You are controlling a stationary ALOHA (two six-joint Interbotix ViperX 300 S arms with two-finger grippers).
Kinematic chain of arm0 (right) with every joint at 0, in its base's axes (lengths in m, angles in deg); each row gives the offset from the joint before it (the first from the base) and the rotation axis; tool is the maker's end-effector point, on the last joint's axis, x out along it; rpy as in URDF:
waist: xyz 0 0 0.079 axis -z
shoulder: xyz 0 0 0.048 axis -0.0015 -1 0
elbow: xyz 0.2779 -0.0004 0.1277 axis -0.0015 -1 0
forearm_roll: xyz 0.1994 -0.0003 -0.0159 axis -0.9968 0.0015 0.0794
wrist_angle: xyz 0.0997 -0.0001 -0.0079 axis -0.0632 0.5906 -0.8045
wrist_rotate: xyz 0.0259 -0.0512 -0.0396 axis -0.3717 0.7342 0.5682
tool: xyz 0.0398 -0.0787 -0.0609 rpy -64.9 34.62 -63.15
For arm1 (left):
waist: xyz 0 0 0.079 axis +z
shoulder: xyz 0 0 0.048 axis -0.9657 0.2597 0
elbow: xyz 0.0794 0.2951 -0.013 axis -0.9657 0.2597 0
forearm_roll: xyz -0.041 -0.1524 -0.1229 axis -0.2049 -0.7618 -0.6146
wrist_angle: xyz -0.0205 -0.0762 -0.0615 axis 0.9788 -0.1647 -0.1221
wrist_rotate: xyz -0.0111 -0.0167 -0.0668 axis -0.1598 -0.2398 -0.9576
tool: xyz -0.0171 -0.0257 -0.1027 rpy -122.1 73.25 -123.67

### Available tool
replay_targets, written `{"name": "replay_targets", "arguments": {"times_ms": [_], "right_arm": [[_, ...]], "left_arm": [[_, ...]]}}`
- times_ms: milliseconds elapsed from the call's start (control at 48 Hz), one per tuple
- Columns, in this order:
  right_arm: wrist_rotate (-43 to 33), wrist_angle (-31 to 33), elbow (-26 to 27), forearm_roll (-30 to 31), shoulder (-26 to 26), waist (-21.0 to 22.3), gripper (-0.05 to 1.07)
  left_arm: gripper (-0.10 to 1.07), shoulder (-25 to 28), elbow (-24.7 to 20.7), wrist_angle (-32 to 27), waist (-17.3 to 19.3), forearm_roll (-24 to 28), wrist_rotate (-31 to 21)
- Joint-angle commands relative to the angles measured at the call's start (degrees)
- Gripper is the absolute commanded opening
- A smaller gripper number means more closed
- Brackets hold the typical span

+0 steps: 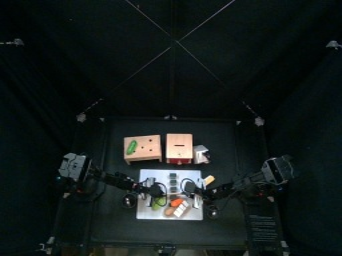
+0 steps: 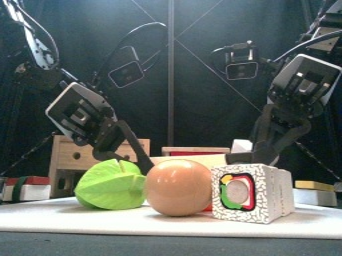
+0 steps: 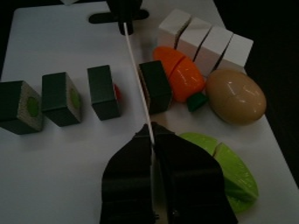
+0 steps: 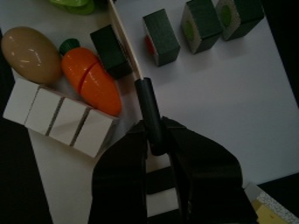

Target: Put cleaver back into holder

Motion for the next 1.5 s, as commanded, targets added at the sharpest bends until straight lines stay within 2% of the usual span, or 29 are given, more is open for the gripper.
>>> {"name": "replay_targets", "arguments": {"times_ms": [0,167,312,396,646,771,1062,1479], "right_arm": [[-0.3,1.4,0.3,0.1,2.0,0.5,0.34],[-0.4,3.5,0.6,1.4,4.4,0.7,0.34],[-0.4,4.5,0.4,1.6,6.9,0.7,0.34],[-0.4,4.5,0.1,1.6,7.9,0.7,0.34],[-0.4,4.4,0.0,1.2,8.1,0.4,0.34],[-0.4,4.4,0.0,1.2,8.2,0.3,0.34],[-0.4,4.5,-0.2,0.9,9.2,-0.5,0.34],[-0.5,4.5,-0.2,0.4,11.9,-0.9,0.34]], "left_arm": [[0.35,-1.0,0.0,-0.4,-1.9,0.6,0.5],[0.35,-3.0,-0.6,-0.4,-1.6,2.8,1.0],[0.39,-5.0,-1.1,-0.4,0.0,2.4,0.7],[0.46,-5.9,-1.1,-0.4,0.5,1.4,0.9],[0.78,-6.7,-1.2,-0.2,1.8,0.2,0.8],[0.86,-6.7,-1.2,0.0,2.8,0.3,0.9],[0.87,-9.8,0.4,1.1,7.1,1.2,1.1],[0.87,-16.0,4.8,4.1,10.8,3.1,1.1]]}}
